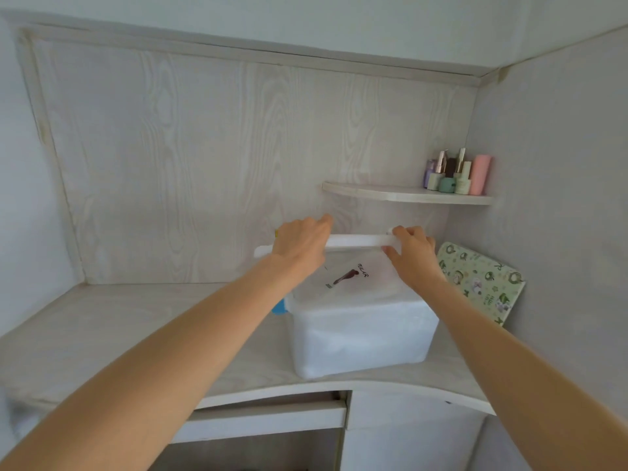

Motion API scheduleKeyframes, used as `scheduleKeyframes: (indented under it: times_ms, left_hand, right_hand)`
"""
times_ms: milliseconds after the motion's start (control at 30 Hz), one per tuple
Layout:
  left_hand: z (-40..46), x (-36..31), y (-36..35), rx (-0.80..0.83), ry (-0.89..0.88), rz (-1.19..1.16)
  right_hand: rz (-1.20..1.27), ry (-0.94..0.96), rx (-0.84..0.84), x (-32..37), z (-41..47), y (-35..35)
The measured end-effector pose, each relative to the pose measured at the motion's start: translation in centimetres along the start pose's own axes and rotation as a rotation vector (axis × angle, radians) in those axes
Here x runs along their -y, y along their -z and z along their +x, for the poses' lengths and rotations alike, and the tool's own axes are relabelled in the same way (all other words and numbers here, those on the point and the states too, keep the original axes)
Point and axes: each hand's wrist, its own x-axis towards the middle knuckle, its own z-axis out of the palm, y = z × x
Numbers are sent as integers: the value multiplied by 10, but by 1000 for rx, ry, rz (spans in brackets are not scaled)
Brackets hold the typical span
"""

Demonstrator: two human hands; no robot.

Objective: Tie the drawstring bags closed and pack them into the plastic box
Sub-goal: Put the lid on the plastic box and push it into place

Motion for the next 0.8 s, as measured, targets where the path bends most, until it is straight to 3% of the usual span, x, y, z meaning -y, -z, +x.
scheduleKeyframes:
  times_ms: [200, 467, 667, 800]
  left_hand:
    - [11, 9, 16, -11, 72, -89]
    - [-12, -10, 13, -71, -44, -54]
    - [-31, -15, 4, 181, -165, -260]
    - [-35, -17, -5, 406, -174, -344]
  right_hand:
    - [142, -30, -103, 8, 7, 12]
    - [7, -85, -123, 0, -14, 17]
    - [39, -60, -161, -14, -51, 17]
    - [70, -90, -91, -20, -69, 14]
